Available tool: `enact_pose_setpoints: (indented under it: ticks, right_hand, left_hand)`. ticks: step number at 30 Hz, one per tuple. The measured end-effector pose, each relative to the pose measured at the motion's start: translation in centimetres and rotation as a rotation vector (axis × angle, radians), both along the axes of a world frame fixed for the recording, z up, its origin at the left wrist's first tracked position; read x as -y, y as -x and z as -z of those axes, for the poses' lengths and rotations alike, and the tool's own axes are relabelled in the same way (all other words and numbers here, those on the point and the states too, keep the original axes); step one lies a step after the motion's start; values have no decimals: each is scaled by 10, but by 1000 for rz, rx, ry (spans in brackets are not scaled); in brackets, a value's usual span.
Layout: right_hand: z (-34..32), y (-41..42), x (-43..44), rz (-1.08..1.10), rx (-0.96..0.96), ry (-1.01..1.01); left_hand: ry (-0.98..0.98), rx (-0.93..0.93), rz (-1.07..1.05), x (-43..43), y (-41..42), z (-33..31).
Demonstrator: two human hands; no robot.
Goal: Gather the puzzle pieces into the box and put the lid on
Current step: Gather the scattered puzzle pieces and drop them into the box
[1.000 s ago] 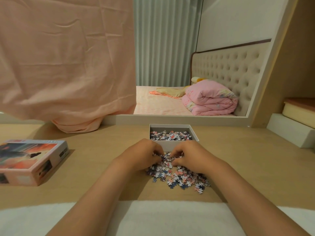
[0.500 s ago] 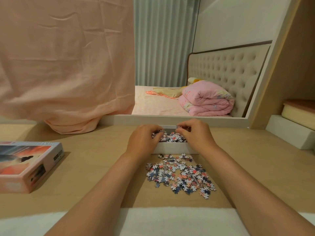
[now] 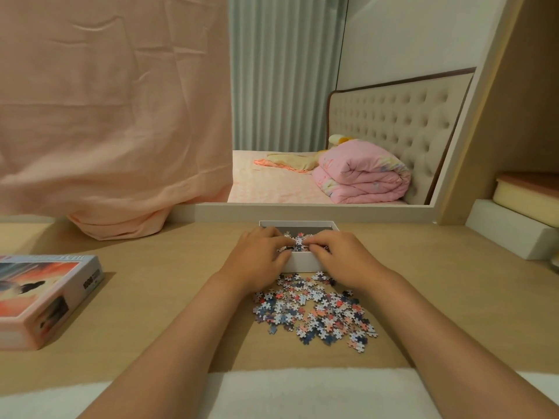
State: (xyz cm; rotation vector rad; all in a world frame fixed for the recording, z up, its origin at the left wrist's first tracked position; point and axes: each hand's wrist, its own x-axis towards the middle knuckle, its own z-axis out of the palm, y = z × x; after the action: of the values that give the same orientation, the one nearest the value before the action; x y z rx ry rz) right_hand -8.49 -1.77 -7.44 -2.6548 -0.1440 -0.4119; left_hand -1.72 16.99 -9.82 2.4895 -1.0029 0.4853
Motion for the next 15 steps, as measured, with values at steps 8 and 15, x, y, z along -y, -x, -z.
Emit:
enact_pose_setpoints:
  ticks: [8, 15]
  right_hand:
    - [-24, 31, 6, -3, -8, -25]
    - [-16, 39, 0, -87, -411, 243]
  left_hand:
    - [91, 98, 30, -9, 28, -13]
    - [-177, -131, 128, -4, 44, -6]
